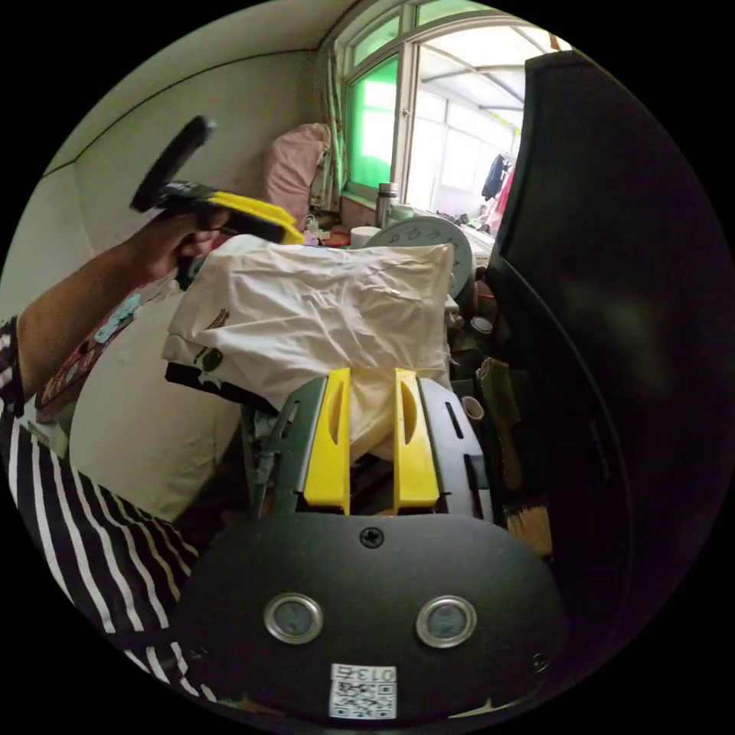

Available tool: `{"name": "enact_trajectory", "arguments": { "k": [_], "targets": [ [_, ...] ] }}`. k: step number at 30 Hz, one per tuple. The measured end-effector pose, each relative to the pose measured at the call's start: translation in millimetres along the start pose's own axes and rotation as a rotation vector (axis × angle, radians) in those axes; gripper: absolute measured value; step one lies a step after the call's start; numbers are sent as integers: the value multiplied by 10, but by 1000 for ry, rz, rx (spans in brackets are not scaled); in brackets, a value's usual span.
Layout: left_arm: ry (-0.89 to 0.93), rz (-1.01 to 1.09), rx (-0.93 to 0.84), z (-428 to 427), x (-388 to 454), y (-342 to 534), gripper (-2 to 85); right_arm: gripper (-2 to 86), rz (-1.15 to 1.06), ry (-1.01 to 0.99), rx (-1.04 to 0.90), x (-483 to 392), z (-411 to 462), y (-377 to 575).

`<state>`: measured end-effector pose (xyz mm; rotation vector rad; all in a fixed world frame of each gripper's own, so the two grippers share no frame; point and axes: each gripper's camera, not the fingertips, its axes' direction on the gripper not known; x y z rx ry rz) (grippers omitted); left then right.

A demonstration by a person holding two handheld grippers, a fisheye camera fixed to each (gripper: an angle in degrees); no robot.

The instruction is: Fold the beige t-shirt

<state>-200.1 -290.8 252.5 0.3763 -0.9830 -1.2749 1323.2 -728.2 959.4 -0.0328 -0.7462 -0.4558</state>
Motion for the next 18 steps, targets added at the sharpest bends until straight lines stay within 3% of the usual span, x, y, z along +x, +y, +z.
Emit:
{"name": "enact_trajectory", "arguments": {
  "k": [3, 5, 8, 10, 15, 18],
  "targets": [
    [36, 14, -87, 385, 28, -321, 170, 72, -19, -34, 10, -21, -24, 119],
    [118, 43, -282, 773, 55, -428, 159, 80, -27, -39, 18, -30, -49, 188],
    [178, 24, -291, 820, 55, -333, 140, 97, -46, -15, 4, -17, -167, 265],
    [205, 9, -293, 835, 47, -246, 113, 95, -53, -104, 8, 4, -241, 324],
    [204, 21, -217, 626, 178, 23, 29, 34, -168, -176, -49, -187, -158, 421],
    [151, 25, -146, 329, 268, 219, 18, 20, -250, -89, -19, -366, -348, 418]
  ]
}}
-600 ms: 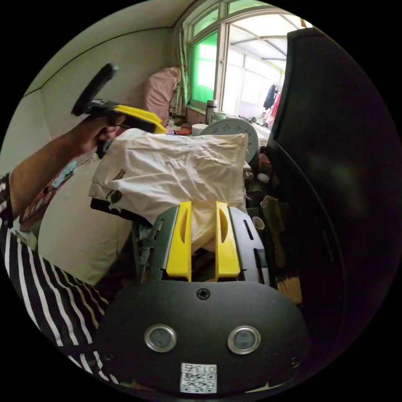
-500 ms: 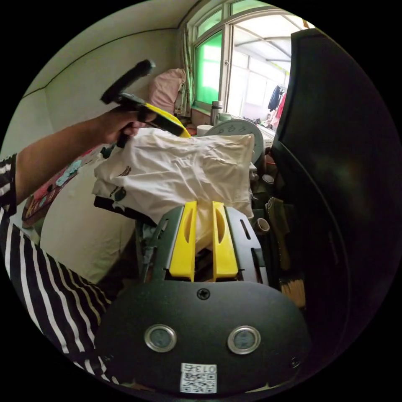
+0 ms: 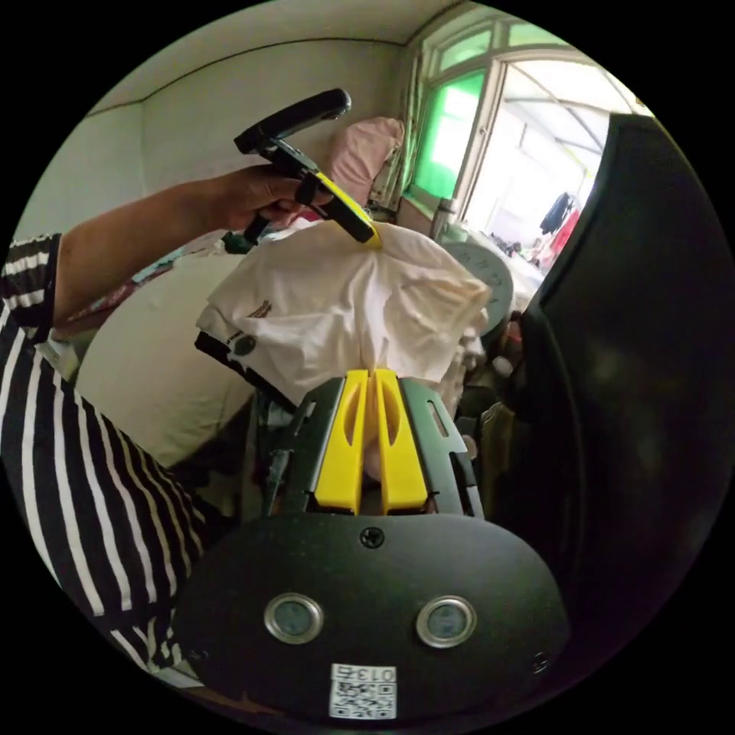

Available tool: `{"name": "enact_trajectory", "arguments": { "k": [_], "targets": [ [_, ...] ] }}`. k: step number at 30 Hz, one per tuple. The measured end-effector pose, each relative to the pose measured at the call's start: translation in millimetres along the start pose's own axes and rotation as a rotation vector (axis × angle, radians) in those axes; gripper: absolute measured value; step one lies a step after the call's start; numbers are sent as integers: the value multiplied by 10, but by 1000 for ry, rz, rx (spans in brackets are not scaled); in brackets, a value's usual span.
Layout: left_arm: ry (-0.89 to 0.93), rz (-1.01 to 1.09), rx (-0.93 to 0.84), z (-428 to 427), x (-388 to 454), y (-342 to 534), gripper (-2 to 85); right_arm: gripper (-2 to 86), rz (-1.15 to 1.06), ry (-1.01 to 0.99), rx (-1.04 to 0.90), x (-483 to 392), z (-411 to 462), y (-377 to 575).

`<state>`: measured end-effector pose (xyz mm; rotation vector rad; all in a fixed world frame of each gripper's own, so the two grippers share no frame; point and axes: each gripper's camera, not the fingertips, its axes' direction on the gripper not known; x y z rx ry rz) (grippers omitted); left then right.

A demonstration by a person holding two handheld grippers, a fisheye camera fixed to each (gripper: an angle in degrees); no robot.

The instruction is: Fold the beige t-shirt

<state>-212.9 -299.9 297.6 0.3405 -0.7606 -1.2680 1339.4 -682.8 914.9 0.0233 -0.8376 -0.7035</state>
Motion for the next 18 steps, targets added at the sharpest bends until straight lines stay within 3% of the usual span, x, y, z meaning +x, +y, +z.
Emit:
{"name": "enact_trajectory", "arguments": {
  "k": [7, 14, 18],
  "targets": [
    [-142, -8, 319, -1224, 261, 794, 12, 11, -186, 447, 225, -536, -610, -282],
    [-344, -84, 753, -2718, 689, 2569, 12, 9, -231, 461, 657, -1160, -1230, -675],
    [-568, -102, 796, -3172, 1131, 3534, 12, 9, -311, 413, 876, -1928, -1412, -878]
  ]
}}
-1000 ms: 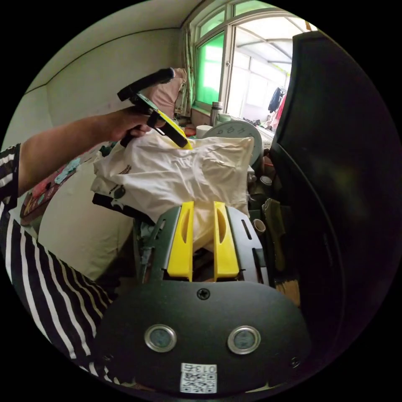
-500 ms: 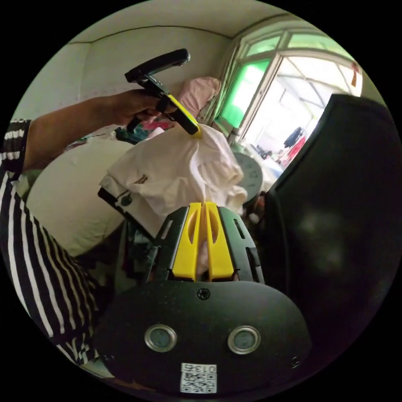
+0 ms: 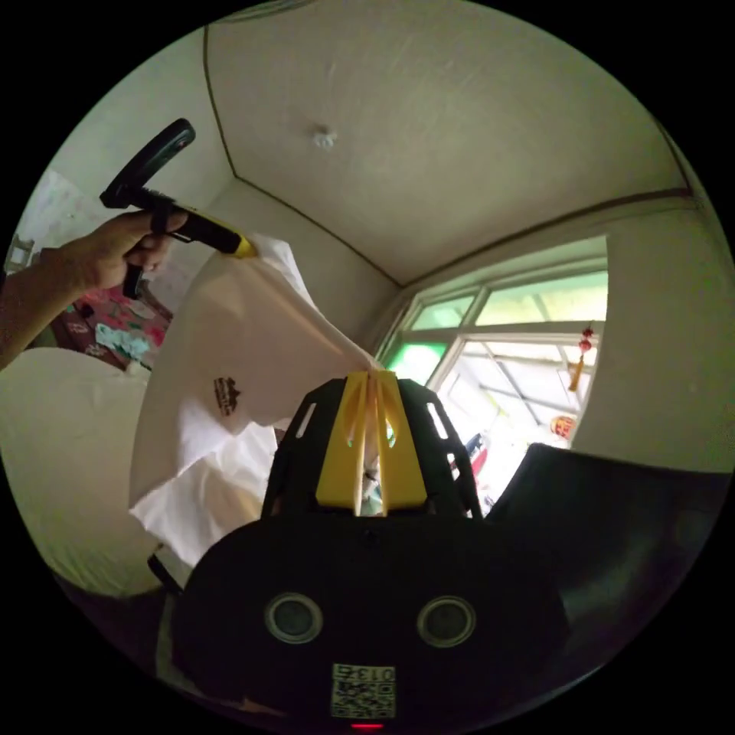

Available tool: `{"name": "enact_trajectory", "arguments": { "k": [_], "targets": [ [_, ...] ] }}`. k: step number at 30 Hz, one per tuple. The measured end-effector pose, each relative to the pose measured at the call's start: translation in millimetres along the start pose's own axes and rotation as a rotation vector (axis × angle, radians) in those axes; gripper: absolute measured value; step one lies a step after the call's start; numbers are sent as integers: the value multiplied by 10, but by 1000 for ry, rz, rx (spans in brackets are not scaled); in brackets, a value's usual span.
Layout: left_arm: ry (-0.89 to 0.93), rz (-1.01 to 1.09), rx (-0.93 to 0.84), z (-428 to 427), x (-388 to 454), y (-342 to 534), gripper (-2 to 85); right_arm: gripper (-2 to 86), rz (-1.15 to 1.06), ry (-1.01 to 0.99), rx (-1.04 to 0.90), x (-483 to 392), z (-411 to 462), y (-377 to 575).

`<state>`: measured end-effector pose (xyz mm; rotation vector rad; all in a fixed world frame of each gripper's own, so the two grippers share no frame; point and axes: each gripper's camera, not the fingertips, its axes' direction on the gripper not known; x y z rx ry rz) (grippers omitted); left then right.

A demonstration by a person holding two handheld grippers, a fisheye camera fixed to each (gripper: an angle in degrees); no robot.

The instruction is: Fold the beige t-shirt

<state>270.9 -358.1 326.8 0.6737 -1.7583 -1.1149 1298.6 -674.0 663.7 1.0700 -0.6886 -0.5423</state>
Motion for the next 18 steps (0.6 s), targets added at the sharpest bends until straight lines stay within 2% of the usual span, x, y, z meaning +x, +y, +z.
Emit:
{"name": "enact_trajectory", "arguments": {
  "k": [4, 8, 12, 18],
  "targets": [
    [-184, 3, 4, -1111, -173, 557, 12, 9, 13, -129, 139, -720, -13, -474],
    [-309, -47, -59, -1971, -433, 1382, 14, 10, -8, -243, 172, -1533, 83, -781],
    [-385, -170, -220, -2431, -803, 2390, 17, 10, 18, -463, 94, -2697, 380, -1046],
    [-472, -574, -545, -3017, -1604, 4783, 31, 22, -32, -841, -95, -5022, 845, -1051]
  ]
}}
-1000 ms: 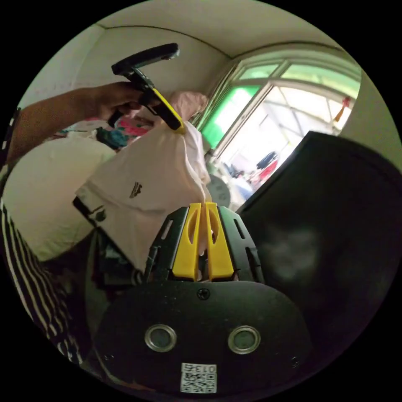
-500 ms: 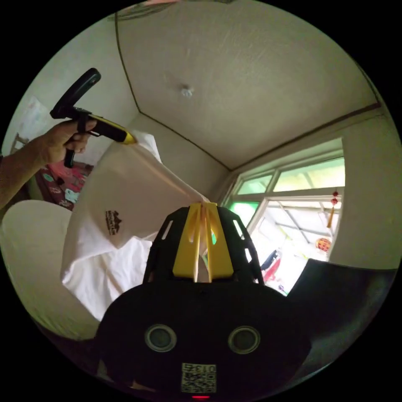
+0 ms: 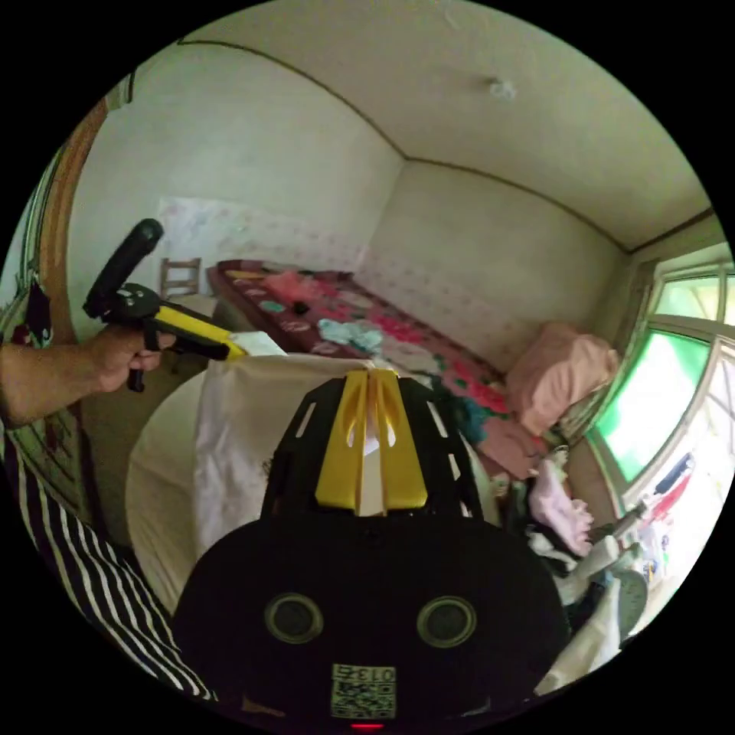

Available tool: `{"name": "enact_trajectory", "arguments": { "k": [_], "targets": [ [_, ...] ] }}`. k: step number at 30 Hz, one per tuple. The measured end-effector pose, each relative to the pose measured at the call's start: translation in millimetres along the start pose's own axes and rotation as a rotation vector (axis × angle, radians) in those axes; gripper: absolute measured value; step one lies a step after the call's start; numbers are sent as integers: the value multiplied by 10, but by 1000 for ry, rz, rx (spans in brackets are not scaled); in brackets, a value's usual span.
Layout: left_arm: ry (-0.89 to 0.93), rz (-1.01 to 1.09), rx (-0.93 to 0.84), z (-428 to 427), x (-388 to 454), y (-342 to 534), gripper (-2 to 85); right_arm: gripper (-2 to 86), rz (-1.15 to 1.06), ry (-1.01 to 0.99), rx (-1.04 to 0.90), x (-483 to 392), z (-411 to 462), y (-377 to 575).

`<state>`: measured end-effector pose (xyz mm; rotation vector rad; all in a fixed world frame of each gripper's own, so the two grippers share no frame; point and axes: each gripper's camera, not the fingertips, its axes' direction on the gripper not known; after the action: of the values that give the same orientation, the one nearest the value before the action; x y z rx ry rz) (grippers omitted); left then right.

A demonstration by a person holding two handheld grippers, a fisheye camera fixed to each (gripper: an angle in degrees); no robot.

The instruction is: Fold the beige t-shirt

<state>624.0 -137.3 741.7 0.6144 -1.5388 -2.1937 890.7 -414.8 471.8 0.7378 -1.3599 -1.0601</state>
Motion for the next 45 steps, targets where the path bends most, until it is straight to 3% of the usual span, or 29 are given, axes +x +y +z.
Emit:
{"name": "enact_trajectory", "arguments": {
  "k": [2, 4, 6, 8, 12, 16, 18, 24, 27, 30, 32, 38, 42, 45],
  "targets": [
    [8, -208, -180, 472, -770, 643, 48, 31, -30, -122, -78, -522, 583, 59],
    [11, -322, -279, 667, -1246, 1076, 61, 53, -129, -407, -278, -1234, 1169, 166],
    [27, -399, -273, 664, -1609, 1384, 69, 55, -204, -584, -402, -1675, 1382, 286],
    [-3, -403, -271, 606, -1892, 1542, 79, 52, -220, -632, -423, -1879, 1411, 419],
    [94, -246, -303, 829, -1843, 1510, 120, 88, -72, -455, -530, -1620, 1666, 866],
    [217, -123, -474, 1556, -1332, 1574, 181, 99, -9, -269, -680, -1163, 2154, 1361],
    [224, -131, -529, 1820, -1154, 1679, 188, 99, -21, -271, -726, -1044, 2391, 1531],
    [7, -67, -693, 2178, -1102, 1884, 35, 42, -82, -317, -783, -961, 3038, 1782],
    [74, -158, -648, 2040, -1466, 1790, 22, 17, -26, -318, -796, -799, 3199, 1749],
    [125, -274, -482, 1687, -1923, 1682, 17, 10, 53, -310, -709, -466, 3198, 1616],
    [136, -265, -307, 1367, -2198, 1505, 15, 9, 64, -256, -631, -211, 3194, 1464],
    [16, -183, -57, 1051, -2602, 1130, 18, 14, 193, 11, -458, 952, 3558, 704],
    [-5, -355, -89, 1343, -2946, 1424, 26, 40, 344, 134, -490, 1614, 3981, 639],
    [35, -566, -298, 1795, -3201, 1919, 42, 61, 455, 81, -628, 1828, 4166, 945]
  ]
}}
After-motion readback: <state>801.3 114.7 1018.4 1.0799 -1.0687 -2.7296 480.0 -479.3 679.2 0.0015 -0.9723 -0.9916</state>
